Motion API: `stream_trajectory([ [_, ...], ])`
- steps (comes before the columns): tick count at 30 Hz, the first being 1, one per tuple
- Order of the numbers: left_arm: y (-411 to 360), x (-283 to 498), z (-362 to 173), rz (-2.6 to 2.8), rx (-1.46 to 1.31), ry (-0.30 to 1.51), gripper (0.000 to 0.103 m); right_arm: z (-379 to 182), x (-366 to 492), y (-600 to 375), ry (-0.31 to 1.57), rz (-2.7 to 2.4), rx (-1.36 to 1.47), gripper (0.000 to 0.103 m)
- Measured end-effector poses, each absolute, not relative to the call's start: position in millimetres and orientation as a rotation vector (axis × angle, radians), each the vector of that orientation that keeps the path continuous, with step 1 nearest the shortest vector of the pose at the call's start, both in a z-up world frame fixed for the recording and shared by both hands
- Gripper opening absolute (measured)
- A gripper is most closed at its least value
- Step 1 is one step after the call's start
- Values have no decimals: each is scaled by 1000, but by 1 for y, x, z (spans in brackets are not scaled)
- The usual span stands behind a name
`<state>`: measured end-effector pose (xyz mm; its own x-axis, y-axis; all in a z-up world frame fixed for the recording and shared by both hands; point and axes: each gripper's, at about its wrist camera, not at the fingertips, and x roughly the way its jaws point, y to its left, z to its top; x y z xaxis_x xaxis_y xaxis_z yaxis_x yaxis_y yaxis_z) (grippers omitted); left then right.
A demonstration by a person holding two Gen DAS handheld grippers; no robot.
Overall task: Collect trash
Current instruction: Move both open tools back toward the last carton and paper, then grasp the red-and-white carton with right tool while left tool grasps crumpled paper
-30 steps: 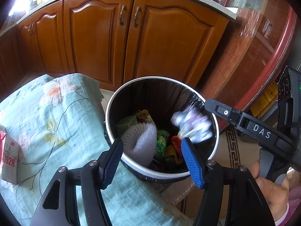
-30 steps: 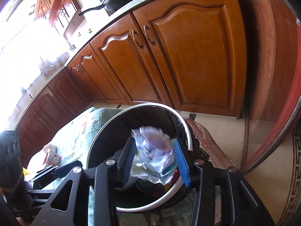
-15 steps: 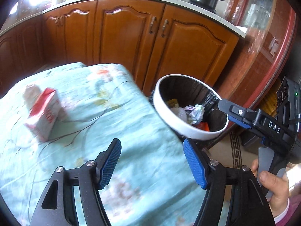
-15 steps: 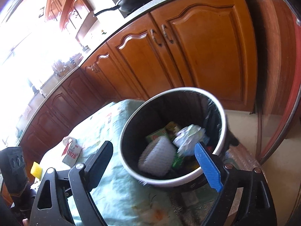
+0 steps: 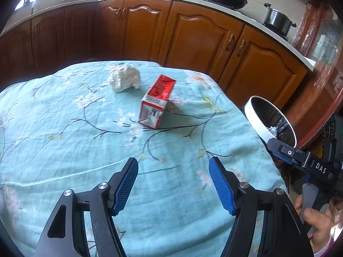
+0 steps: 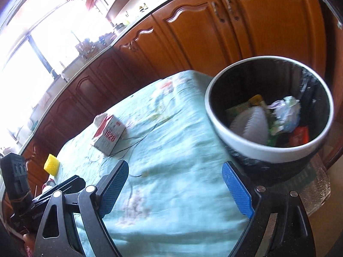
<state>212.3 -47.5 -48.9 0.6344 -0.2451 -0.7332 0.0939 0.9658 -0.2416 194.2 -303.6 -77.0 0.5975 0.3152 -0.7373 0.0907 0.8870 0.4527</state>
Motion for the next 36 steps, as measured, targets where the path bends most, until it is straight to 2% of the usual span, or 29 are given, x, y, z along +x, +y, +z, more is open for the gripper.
stream_trajectory([
  [13, 38, 214, -51, -63, -289, 870, 68, -69, 232, -214, 952, 267, 407, 90],
  [29, 58, 269, -57, -9, -255, 882, 68, -100, 336, -147, 1026, 279, 387, 89],
  [30, 55, 276, -56, -13, -251, 878, 68, -104, 338, -148, 1029, 274, 385, 81],
  [31, 52, 283, -56, -19, -246, 874, 68, -106, 340, -149, 1034, 274, 389, 62],
  [34, 42, 306, -57, -35, -238, 860, 68, -108, 338, -160, 1041, 321, 439, 42],
  [36, 33, 324, -58, -43, -228, 863, 68, -98, 330, -168, 1018, 316, 419, 35],
])
